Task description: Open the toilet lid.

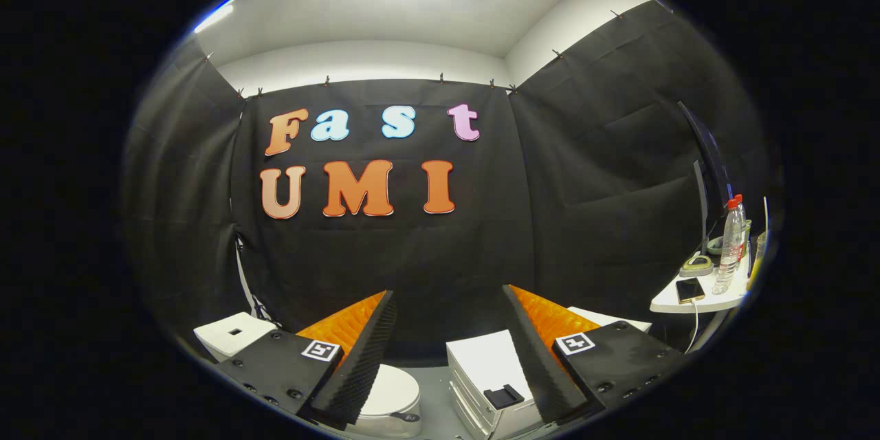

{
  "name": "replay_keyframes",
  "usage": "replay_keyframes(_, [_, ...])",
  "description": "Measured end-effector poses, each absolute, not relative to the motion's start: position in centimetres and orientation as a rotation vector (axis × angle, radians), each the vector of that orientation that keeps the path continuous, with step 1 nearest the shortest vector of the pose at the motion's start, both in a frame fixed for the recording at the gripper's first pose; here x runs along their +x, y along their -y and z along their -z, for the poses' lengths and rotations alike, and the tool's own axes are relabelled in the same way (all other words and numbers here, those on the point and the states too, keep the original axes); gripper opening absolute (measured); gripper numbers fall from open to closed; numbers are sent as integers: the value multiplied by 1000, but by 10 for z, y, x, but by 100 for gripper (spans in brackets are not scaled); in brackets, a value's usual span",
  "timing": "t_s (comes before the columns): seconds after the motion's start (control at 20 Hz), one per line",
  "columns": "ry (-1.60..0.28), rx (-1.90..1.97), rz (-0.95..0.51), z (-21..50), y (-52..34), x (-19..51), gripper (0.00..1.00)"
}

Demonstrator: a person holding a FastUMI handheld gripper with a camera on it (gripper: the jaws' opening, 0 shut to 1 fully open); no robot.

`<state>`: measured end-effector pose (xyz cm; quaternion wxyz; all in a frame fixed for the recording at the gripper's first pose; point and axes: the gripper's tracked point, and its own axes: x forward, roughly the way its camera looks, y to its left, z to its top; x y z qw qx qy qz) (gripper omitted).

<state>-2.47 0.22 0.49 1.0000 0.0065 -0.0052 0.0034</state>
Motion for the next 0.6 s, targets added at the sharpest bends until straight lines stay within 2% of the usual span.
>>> replay_keyframes(0.6, [-60,108,24,64,-15,13,98])
